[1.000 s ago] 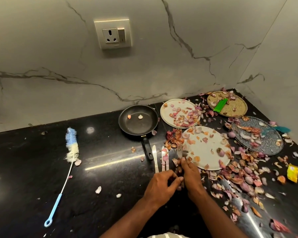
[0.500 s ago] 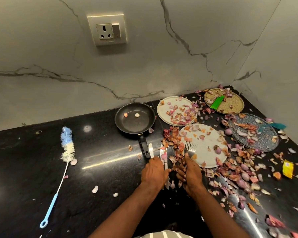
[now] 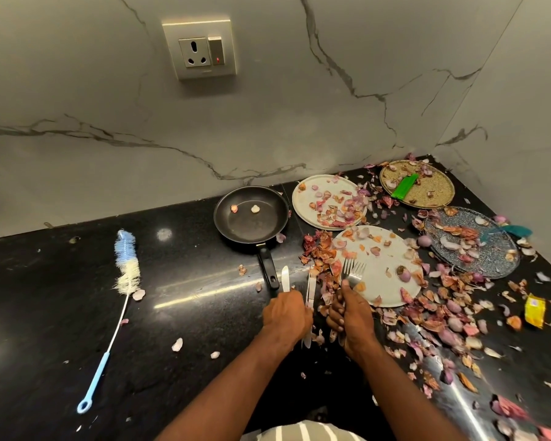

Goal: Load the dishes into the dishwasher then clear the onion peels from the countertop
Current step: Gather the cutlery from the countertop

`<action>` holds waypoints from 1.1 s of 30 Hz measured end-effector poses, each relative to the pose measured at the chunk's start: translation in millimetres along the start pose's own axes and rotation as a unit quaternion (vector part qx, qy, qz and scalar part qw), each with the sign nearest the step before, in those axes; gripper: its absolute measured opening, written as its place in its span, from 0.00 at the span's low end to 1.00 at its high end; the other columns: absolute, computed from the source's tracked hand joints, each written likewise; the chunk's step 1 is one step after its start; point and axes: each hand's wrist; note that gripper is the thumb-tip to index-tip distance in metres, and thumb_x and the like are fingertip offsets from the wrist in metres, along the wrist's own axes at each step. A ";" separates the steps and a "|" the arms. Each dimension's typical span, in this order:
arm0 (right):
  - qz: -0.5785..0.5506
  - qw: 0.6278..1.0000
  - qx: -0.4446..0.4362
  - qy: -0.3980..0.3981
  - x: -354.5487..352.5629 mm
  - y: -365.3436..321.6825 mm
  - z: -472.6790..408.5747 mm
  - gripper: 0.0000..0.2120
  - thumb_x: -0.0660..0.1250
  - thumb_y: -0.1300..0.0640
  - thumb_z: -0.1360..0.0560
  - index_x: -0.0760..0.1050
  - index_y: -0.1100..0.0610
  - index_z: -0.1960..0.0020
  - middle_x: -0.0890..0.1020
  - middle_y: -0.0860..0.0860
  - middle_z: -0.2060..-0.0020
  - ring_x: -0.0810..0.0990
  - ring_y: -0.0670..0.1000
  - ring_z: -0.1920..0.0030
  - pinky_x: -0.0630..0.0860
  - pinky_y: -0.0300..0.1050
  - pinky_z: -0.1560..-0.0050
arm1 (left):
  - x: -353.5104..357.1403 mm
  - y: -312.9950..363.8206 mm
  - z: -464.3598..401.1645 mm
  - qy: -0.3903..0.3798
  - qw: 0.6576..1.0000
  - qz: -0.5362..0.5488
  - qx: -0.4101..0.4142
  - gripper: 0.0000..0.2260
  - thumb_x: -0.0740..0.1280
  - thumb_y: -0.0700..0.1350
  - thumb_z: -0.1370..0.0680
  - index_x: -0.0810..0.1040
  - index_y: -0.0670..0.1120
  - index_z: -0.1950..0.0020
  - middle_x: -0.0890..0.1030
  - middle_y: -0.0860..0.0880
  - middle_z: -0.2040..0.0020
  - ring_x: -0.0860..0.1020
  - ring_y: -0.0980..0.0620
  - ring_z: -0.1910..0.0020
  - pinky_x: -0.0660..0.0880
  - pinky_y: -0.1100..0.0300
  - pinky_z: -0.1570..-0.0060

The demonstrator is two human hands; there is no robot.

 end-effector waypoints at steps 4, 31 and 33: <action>-0.003 1.000 -0.005 -0.002 -0.7 0.6 1.1 0.18 0.63 0.45 0.16 0.70 0.56 0.58 0.65 0.51 0.71 0.60 0.46 0.78 0.58 0.38 0.80 | 2.2 -2.0 4.9 0.044 0.998 0.038 0.014 0.09 0.65 0.49 0.17 0.79 0.45 0.44 0.84 0.46 0.48 0.83 0.45 0.50 0.81 0.50 0.51; -0.079 0.995 0.050 -0.024 -10.6 2.5 -7.8 0.26 0.65 0.38 0.19 0.63 0.53 0.68 0.61 0.49 0.76 0.58 0.47 0.79 0.61 0.42 0.77 | 6.7 6.2 10.2 -0.011 0.998 0.039 0.039 0.11 0.67 0.49 0.18 0.81 0.42 0.45 0.83 0.42 0.47 0.83 0.41 0.48 0.80 0.50 0.49; -0.080 0.995 0.049 -0.028 -12.0 4.0 -8.7 0.26 0.66 0.38 0.20 0.63 0.52 0.67 0.61 0.49 0.75 0.58 0.47 0.79 0.58 0.42 0.76 | 5.7 9.8 10.7 -0.014 0.999 0.028 0.035 0.11 0.66 0.48 0.18 0.81 0.41 0.43 0.83 0.41 0.45 0.82 0.41 0.47 0.79 0.50 0.49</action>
Point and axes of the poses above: each hand's wrist, its own z-axis away from the middle knuckle, its own x-axis out of the palm, y = z × x
